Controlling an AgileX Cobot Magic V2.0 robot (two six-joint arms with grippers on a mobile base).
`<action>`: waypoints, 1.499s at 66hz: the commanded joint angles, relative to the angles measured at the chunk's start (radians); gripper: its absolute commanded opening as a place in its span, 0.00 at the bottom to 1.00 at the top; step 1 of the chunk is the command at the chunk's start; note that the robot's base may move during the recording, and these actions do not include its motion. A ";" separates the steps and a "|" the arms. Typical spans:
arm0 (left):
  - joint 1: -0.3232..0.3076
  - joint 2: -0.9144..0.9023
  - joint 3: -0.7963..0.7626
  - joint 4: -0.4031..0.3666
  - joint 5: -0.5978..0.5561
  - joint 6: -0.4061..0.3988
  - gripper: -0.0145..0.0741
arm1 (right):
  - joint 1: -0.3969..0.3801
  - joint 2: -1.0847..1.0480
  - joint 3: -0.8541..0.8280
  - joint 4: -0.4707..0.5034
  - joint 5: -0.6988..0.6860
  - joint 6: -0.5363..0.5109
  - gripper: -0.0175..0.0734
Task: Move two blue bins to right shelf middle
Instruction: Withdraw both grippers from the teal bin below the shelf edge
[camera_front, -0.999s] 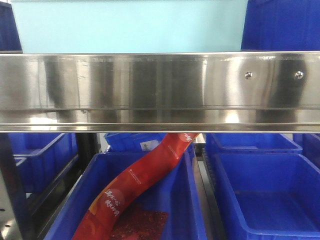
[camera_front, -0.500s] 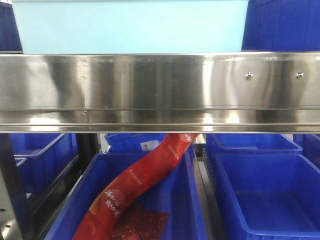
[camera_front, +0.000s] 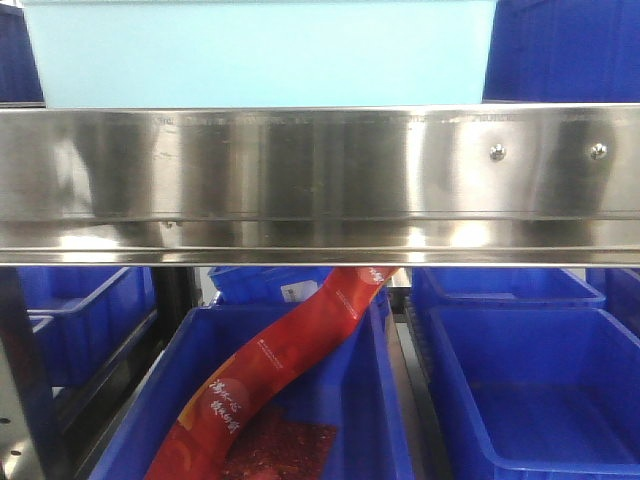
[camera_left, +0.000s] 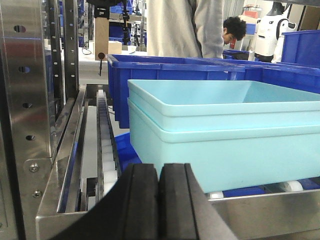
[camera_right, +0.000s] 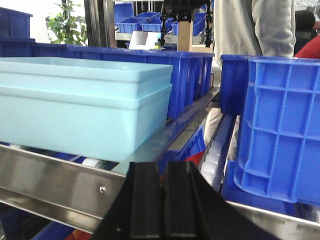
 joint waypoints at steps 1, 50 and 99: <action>-0.007 -0.007 0.000 0.000 -0.026 0.000 0.04 | 0.003 -0.005 0.005 -0.009 -0.037 -0.003 0.02; 0.102 -0.050 0.087 0.088 -0.075 0.000 0.04 | 0.003 -0.005 0.005 -0.009 -0.039 -0.003 0.02; 0.222 -0.230 0.505 0.102 -0.321 0.000 0.04 | 0.003 -0.005 0.005 -0.009 -0.044 -0.003 0.02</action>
